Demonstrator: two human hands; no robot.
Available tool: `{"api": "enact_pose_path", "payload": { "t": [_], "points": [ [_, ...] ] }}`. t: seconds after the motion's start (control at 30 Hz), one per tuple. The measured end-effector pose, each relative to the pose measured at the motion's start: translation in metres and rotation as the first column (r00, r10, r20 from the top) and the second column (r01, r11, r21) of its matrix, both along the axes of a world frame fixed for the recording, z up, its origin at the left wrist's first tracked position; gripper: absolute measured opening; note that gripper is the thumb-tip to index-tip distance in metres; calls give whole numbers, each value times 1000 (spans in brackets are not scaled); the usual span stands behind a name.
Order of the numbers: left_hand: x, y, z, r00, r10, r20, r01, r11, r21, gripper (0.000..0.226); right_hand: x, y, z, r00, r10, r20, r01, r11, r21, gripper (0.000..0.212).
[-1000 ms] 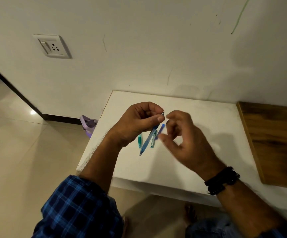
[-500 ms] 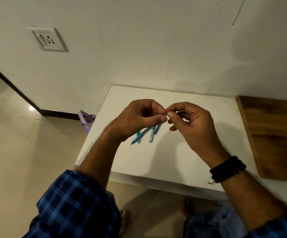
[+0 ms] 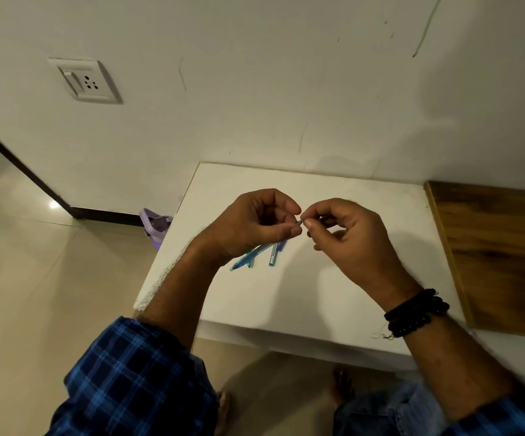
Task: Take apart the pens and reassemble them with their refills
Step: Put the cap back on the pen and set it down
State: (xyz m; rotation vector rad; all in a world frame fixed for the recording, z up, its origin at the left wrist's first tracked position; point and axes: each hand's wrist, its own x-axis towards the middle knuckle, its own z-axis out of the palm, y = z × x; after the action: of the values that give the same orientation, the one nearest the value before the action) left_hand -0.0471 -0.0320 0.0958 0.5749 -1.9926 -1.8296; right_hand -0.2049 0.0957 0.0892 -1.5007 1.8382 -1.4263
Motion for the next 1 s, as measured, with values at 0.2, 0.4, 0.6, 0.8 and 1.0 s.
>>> {"api": "enact_pose_path", "payload": {
  "t": [0.2, 0.4, 0.6, 0.8, 1.0],
  "points": [
    [3, -1, -1, 1000, -24, 15, 24, 1000, -10, 23, 4, 0, 3, 997, 16, -73, -15, 1000, 12, 13],
    [4, -1, -1, 998, -30, 50, 31, 999, -32, 22, 4, 2, 5, 986, 28, -162, -26, 999, 19, 14],
    [4, -1, -2, 997, -28, 75, 30, 999, -39, 24, 0, 1, 5, 963, 55, -263, -52, 998, 18, 8],
    [3, -2, -2, 995, -34, 91, 38, 998, -48, 24, 0, 0, 6, 949, 56, -311, -59, 998, 1, 11],
    [2, -3, -4, 996, -40, 84, 44, 998, -40, 23, -2, 0, 6, 940, 46, -338, -54, 998, -13, 10]
  ]
}}
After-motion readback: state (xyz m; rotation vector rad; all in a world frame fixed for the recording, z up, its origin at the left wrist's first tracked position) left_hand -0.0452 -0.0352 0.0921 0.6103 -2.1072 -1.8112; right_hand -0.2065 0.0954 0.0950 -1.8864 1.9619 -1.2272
